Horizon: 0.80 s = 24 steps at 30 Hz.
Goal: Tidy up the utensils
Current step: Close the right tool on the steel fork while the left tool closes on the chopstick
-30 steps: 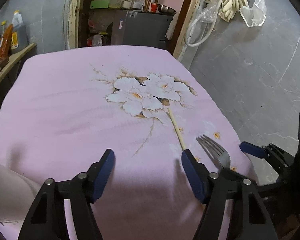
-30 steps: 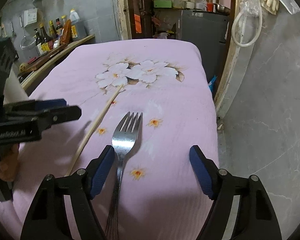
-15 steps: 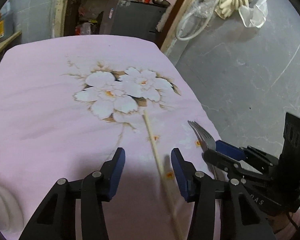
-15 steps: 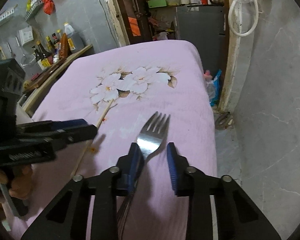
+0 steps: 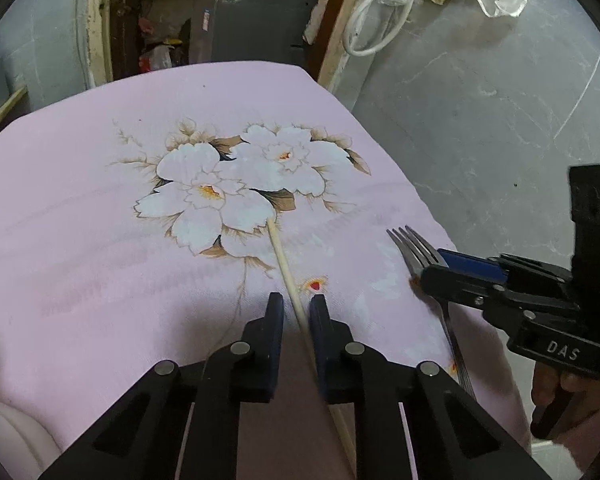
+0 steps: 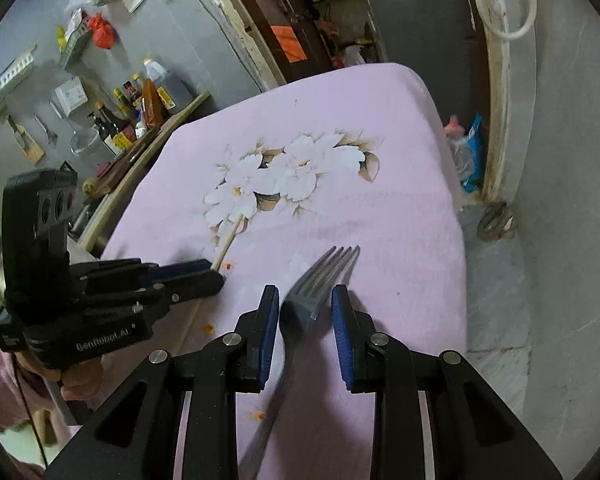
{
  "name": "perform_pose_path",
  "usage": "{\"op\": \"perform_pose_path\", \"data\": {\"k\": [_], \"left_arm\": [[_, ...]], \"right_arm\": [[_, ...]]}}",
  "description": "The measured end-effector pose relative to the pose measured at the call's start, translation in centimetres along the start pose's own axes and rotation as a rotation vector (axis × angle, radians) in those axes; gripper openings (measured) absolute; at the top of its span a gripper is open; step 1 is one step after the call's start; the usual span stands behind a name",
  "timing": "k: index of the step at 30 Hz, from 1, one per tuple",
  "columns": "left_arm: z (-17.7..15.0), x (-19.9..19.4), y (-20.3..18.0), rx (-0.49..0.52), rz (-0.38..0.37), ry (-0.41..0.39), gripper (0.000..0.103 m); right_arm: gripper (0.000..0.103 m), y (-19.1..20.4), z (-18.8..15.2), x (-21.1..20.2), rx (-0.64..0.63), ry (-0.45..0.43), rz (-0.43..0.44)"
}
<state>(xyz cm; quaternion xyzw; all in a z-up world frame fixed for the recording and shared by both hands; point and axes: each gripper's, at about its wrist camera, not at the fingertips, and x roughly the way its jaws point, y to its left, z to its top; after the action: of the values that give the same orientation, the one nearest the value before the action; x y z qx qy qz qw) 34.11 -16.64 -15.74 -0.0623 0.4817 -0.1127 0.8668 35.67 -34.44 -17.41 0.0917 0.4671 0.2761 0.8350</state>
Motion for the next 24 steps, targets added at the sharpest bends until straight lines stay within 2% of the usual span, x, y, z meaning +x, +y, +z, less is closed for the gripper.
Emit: {"op": "perform_pose_path", "data": {"k": [4, 6, 12, 18, 24], "left_arm": [[0.3, 0.1, 0.0, 0.021, -0.010, 0.036, 0.012], [0.4, 0.2, 0.0, 0.015, -0.014, 0.047, 0.010], [0.4, -0.3, 0.4, -0.026, -0.011, 0.065, 0.005], [-1.0, -2.6, -0.2, -0.012, -0.001, 0.023, 0.005], [-2.1, -6.1, -1.3, 0.033, 0.012, -0.058, 0.005]], "right_arm": [[0.023, -0.7, 0.1, 0.7, 0.082, 0.014, 0.045], [0.014, -0.8, 0.0, 0.9, 0.113, 0.017, 0.052], [0.007, 0.4, -0.6, 0.8, 0.143, 0.000, 0.070], [0.004, 1.9, -1.6, -1.9, 0.154, -0.077, 0.060], [0.003, 3.9, -2.7, -4.9, 0.122, -0.175, -0.002]]}}
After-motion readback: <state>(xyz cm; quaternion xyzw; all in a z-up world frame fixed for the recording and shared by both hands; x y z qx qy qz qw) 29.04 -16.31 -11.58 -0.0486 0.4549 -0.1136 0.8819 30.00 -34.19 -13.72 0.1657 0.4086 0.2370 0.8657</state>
